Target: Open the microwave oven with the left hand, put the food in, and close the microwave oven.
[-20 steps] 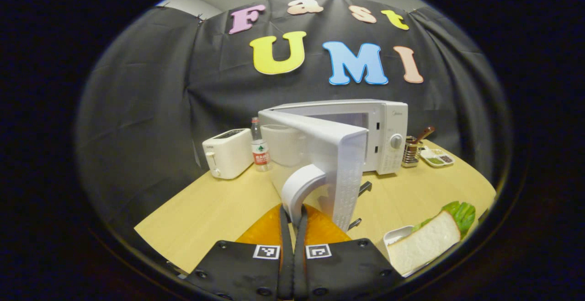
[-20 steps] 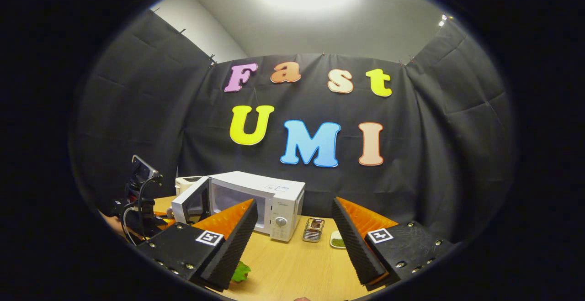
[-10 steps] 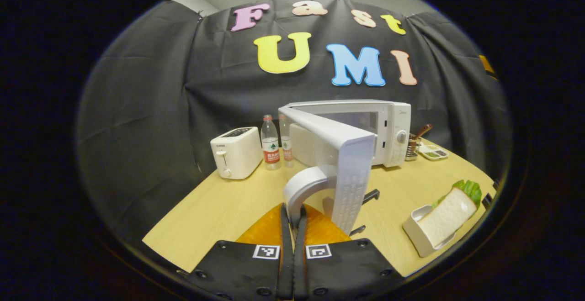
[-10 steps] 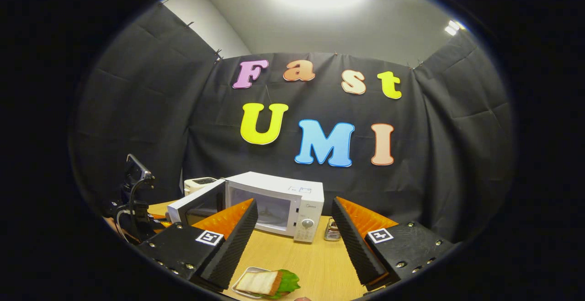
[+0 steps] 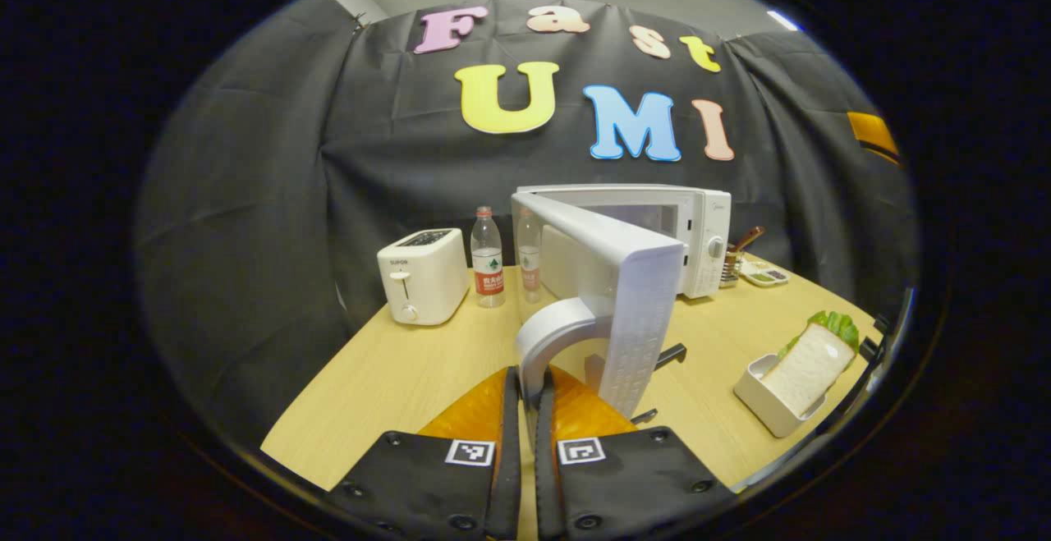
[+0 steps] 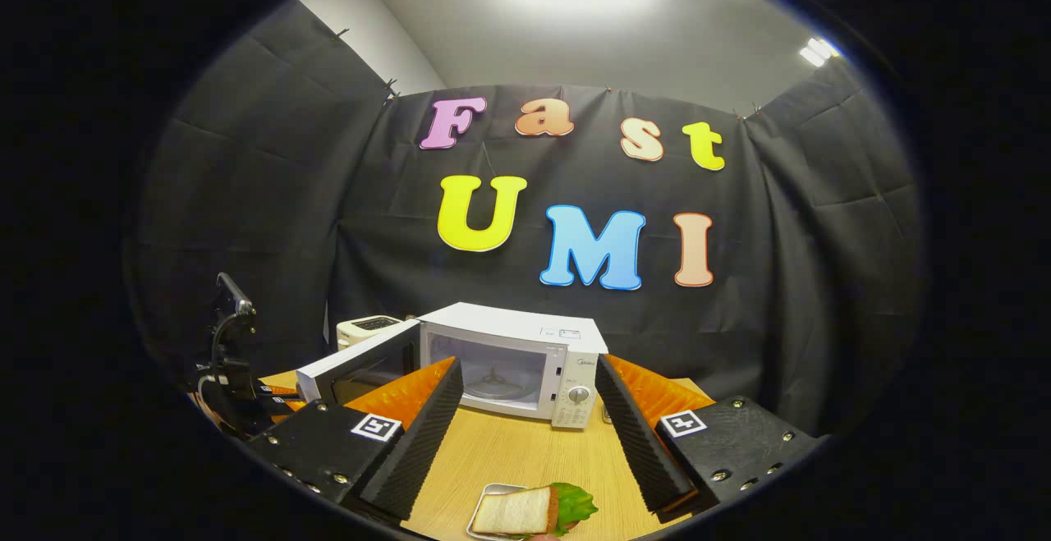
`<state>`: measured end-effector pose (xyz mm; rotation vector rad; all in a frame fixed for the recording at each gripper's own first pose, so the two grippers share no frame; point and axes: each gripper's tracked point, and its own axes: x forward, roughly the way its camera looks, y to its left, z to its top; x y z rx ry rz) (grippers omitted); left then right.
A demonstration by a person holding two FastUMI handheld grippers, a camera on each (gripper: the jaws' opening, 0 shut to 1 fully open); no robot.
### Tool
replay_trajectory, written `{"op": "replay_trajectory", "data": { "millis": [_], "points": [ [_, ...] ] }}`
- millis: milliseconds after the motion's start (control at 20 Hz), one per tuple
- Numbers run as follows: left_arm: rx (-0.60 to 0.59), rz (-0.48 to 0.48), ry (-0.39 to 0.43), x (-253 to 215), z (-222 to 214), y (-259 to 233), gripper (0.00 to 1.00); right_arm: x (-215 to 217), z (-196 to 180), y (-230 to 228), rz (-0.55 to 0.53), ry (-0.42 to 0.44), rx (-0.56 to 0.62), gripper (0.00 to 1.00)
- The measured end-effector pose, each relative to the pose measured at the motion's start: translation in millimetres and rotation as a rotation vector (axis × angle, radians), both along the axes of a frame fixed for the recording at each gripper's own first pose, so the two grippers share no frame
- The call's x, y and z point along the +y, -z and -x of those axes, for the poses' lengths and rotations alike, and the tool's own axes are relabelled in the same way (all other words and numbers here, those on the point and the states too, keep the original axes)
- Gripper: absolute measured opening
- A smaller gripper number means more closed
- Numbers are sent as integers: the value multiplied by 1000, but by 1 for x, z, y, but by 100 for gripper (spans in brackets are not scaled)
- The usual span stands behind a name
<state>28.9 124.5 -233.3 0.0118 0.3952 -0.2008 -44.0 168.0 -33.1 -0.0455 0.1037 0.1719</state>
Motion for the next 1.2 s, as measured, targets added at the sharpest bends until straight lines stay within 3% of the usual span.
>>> {"op": "replay_trajectory", "data": {
  "millis": [100, 200, 250, 400, 750, 1200],
  "points": [
    [10, -15, -33, 4, 1, 2, 27, -3, -4, 7, 6, -13, 11, 99],
    [20, -15, -67, 2, 5, -1, 69, -6, -9, 13, -12, -38, 33, 99],
    [6, -24, -79, -1, 10, -6, 83, -11, -10, 13, -18, -44, 35, 99],
    [-34, -69, -114, -9, 26, -20, 86, -28, -18, 20, -30, -64, 47, 99],
    [-149, -66, -220, -21, 54, -91, 87, -58, -26, 54, -125, -130, 164, 99],
    [-370, -52, -282, -56, 79, -204, 88, -66, -12, 158, -303, -229, 581, 99]
  ]
}}
